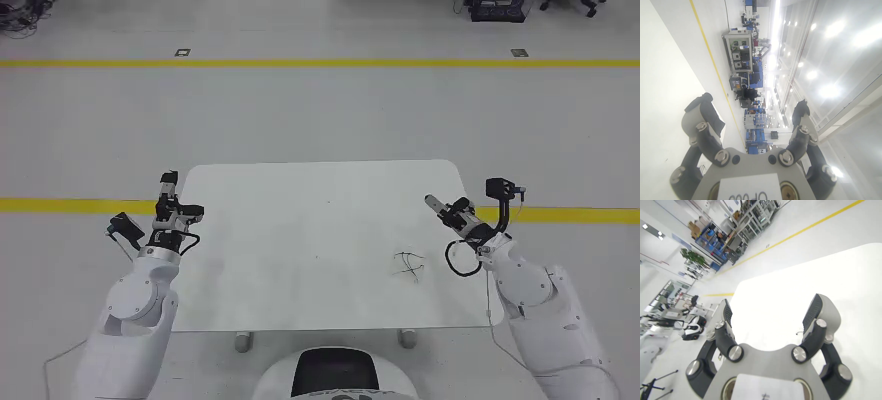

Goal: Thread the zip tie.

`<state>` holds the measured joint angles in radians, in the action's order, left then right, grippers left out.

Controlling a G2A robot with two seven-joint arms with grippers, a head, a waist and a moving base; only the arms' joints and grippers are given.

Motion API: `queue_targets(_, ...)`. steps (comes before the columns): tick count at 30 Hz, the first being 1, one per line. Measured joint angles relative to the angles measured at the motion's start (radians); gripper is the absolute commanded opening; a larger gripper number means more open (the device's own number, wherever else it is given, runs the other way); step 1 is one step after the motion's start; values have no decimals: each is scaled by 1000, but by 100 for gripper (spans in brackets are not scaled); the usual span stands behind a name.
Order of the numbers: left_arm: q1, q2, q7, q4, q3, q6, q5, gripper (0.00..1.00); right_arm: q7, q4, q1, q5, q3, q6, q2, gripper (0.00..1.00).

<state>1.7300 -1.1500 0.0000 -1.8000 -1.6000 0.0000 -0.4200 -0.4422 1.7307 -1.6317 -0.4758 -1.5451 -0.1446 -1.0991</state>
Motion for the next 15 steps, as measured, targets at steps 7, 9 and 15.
queue_targets(7, 0, 0, 0, 0, 0, 0, 0, 100, 8, 0, 0, 5, -1, 0, 0, 100)
queue_targets(9, 0, 0, 0, 0, 0, 0, 0, 100, 3, 8, 6, -4, 4, -4, 2, 100)
queue_targets(15, 0, 0, 0, 0, 0, 0, 0, 100, -90, 2, 96, -347, 98, 23, 8, 100)
